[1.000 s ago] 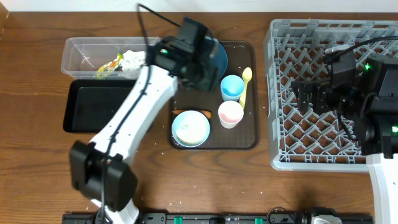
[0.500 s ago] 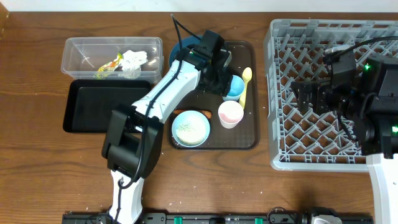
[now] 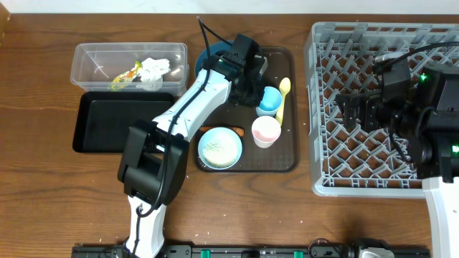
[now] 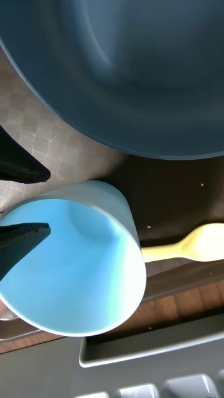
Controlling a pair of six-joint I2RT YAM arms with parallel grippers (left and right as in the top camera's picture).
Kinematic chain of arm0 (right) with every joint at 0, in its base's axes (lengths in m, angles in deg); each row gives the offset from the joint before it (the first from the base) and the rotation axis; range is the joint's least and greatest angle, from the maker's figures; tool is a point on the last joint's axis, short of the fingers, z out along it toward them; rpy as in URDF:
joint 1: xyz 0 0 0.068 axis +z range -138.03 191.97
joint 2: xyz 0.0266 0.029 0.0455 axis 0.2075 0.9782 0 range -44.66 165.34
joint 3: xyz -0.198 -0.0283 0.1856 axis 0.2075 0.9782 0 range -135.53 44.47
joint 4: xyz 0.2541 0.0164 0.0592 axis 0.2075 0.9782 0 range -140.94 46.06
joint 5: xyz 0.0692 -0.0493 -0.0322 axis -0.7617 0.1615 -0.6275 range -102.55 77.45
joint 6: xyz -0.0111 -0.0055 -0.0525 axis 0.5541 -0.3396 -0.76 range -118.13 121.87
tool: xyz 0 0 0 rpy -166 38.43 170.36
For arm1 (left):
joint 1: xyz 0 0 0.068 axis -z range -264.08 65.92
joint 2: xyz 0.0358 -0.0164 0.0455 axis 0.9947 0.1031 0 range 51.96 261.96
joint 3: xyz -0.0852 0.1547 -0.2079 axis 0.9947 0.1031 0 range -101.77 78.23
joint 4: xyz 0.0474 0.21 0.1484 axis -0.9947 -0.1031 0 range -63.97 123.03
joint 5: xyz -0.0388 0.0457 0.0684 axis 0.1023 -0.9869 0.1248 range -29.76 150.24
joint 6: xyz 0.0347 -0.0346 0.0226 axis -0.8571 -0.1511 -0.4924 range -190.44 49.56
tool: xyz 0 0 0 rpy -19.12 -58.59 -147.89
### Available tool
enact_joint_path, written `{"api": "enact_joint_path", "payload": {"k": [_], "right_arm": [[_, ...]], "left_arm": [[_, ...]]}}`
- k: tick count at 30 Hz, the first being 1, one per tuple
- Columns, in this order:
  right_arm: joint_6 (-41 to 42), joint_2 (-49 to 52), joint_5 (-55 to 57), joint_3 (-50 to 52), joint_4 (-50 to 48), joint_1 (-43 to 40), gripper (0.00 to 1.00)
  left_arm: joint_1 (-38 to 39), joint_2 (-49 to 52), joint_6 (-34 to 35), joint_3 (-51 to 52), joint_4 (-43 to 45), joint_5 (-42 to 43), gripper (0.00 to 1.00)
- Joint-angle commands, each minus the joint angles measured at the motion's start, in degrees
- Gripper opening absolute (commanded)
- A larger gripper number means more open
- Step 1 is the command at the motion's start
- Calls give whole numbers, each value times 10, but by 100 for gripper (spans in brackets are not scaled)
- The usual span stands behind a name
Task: Sort waste into correct bins and load items into the dishwasher rack
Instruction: 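Grasp the light-blue cup with the left gripper and lift it, then hand the light-blue cup from the left gripper to the right gripper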
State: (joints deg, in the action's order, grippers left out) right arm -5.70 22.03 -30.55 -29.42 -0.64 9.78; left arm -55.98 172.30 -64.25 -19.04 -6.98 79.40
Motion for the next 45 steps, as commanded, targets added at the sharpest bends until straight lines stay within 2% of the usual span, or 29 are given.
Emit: {"api": "enact_joint_path", "payload": {"k": [1, 6, 14, 17, 19, 20, 30, 33, 37, 41, 45], "right_arm": [[2, 1, 2, -10, 1, -1, 99], [2, 1, 2, -10, 1, -1, 99], [2, 1, 2, -10, 3, -1, 99], [2, 1, 2, -10, 5, -1, 99], [2, 1, 2, -10, 5, -1, 99], [2, 1, 2, -10, 5, -1, 99], [2, 1, 2, -10, 2, -1, 99], [2, 1, 1, -10, -9, -1, 99], [22, 1, -12, -10, -38, -1, 99], [74, 10, -53, -10, -94, -1, 99], [117, 43, -177, -10, -179, 3, 95]], "left_arm": [[0, 3, 6, -3, -2, 3, 26], [1, 3, 6, -1, -1, 3, 28], [14, 19, 7, 1, 3, -60, 27], [14, 19, 8, 1, 8, -63, 20], [13, 19, 17, 1, 14, -63, 8], [14, 19, 21, 1, 17, -63, 6], [1, -4, 56, -14, 28, -46, 6], [-21, -30, 76, -25, 28, -9, 6], [-75, -74, 120, -29, 28, 87, 6], [-146, -101, 150, -29, 31, 255, 6], [-200, -103, 151, -28, 58, 449, 6]]}}
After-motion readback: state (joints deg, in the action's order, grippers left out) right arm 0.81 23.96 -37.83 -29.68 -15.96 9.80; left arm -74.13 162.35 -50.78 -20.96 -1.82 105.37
